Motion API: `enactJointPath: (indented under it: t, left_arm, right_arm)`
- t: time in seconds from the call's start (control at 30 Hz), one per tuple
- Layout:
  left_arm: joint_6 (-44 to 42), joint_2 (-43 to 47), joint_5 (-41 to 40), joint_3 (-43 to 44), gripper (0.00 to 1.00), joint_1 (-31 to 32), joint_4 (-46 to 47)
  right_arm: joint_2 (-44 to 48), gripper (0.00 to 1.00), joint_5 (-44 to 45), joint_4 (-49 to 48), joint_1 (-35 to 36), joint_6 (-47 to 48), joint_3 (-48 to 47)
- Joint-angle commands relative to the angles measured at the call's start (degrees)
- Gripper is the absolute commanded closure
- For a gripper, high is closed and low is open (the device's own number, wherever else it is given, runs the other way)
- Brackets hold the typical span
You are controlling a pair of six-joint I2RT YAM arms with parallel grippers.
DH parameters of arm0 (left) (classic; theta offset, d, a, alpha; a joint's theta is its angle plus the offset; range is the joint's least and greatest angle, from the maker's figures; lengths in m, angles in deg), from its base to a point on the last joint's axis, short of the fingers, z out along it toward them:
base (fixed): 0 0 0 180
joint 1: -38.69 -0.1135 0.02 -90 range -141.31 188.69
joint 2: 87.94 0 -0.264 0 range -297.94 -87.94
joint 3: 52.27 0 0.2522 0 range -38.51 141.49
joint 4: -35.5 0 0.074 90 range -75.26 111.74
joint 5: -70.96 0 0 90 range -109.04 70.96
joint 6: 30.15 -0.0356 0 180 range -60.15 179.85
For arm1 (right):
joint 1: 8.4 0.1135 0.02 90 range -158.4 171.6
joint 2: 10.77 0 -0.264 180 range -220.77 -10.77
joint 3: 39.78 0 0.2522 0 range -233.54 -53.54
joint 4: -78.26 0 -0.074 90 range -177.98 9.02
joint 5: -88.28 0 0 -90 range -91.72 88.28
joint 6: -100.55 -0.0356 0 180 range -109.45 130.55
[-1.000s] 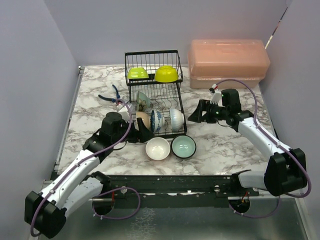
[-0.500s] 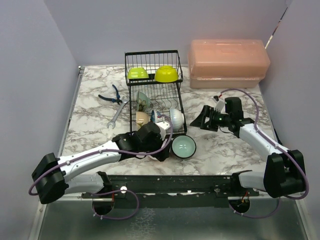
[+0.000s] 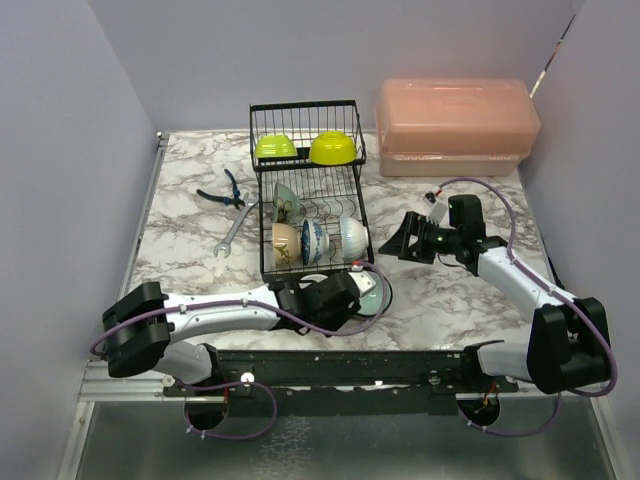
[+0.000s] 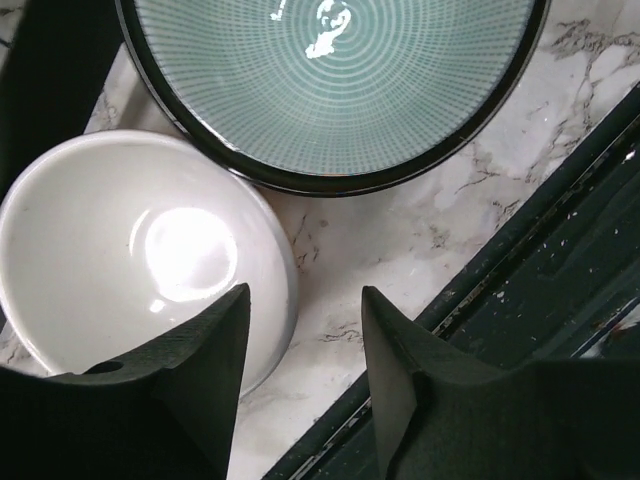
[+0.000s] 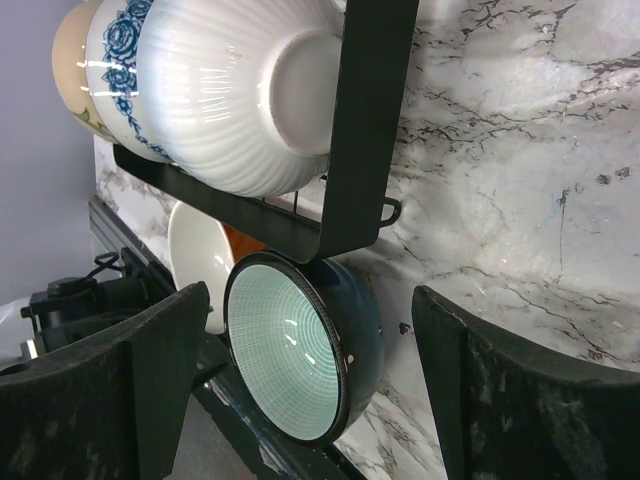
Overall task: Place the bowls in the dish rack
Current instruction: Pick up the bowl from the center of the board.
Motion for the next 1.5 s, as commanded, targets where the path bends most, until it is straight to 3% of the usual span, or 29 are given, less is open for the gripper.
enactJointPath:
  t: [0.0, 0.27, 0.47, 0.67, 1.07, 1.17, 1.47]
  left_arm:
    - [-0.76, -3.01, -7.64, 2.12, 0.53, 3.96, -0.9]
    - [1.36, -8.88, -16.92, 4.65, 0.57, 7.9, -3.36]
    - [1.88, -9.94, -18.96, 5.41, 0.73, 8.61, -4.68]
    - [1.95, -8.8, -17.5, 5.51, 1.0, 8.64, -4.77]
    - [3.74, 0.69, -9.87, 7.85, 1.0, 8.65, -5.07]
    - [4.86, 3.31, -7.13, 8.63, 1.0, 8.57, -3.59]
    - [10.29, 10.56, 3.47, 5.85, 1.0, 4.37, 13.23]
  right_arm:
    - [-1.08, 0.13, -2.08, -1.05, -0.28, 0.24, 0.51]
    - [-1.24, 0.14, -2.5, -0.36, -0.26, 1.02, 0.44]
    - [-0.88, 0.14, -2.41, 0.3, -0.28, 1.43, 0.15]
    - [-0.73, 0.14, -2.44, 1.03, -0.28, 1.72, -0.34]
    - [0.41, 0.14, -2.89, 2.21, -0.28, 2.02, -1.34]
    - [1.71, 0.1, -3.51, 2.13, -0.28, 2.05, -1.25]
    - [4.56, 0.05, -4.68, 1.83, -0.28, 2.62, -1.77]
